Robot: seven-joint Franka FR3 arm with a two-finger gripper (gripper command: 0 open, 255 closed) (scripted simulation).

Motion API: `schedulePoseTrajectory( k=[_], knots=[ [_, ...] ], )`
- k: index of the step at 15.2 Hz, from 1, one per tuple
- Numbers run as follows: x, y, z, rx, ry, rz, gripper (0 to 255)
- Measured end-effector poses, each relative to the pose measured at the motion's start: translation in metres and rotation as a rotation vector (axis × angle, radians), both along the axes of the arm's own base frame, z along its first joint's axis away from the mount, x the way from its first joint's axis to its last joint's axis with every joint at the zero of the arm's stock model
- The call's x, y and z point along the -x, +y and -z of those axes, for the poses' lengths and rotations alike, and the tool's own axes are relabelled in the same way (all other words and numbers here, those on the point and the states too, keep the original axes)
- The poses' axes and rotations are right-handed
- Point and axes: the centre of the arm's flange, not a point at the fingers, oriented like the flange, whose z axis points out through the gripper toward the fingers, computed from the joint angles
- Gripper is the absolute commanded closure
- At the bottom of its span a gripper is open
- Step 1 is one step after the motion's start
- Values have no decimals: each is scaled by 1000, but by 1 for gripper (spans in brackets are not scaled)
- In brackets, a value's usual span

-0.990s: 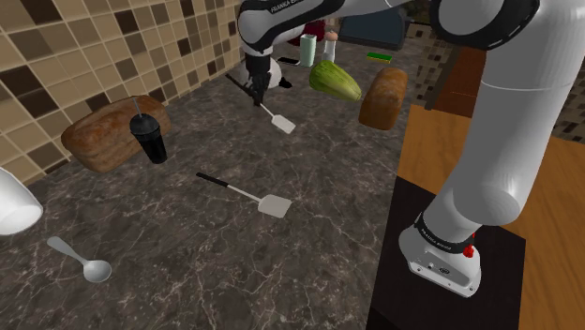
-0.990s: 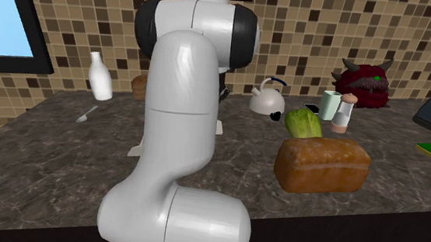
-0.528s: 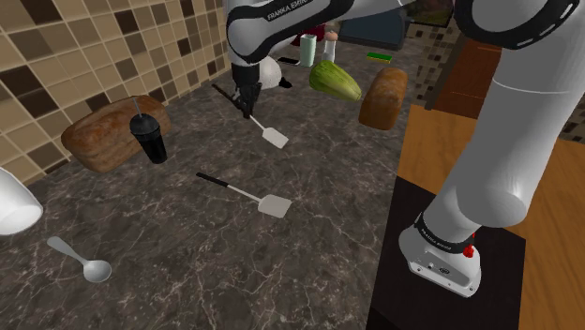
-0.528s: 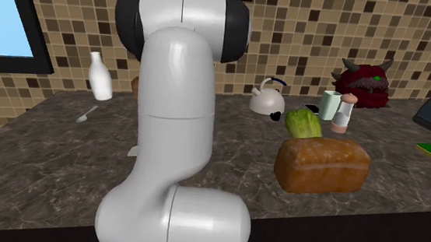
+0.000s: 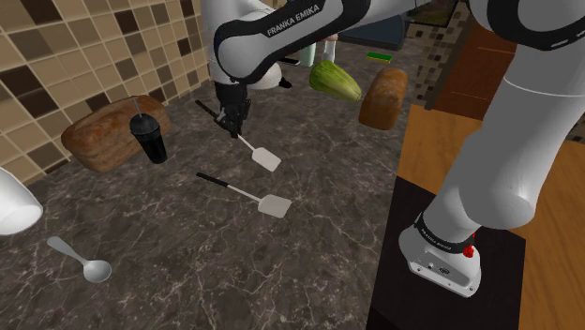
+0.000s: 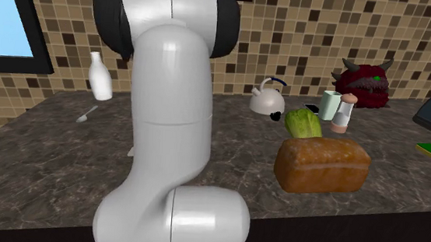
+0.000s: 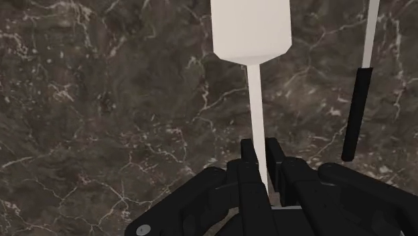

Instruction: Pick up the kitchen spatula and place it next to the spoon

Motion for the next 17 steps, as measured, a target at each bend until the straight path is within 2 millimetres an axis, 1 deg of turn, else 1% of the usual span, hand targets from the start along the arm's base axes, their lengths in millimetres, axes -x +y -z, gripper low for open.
schedulePoseTrajectory(
  k=[1,2,5,6,8,10,14,17],
  knots=[
    [6,11,2,0,0,0,255],
    [14,26,2,0,0,-1,255],
    [29,61,-1,0,0,-1,255],
    [34,77,-1,0,0,-1,255],
    [45,97,-1,0,0,0,255],
    [53,121,0,0,0,0,255],
    [82,170,4,0,0,-1,255],
    [96,203,0,0,0,0,255]
  ],
)
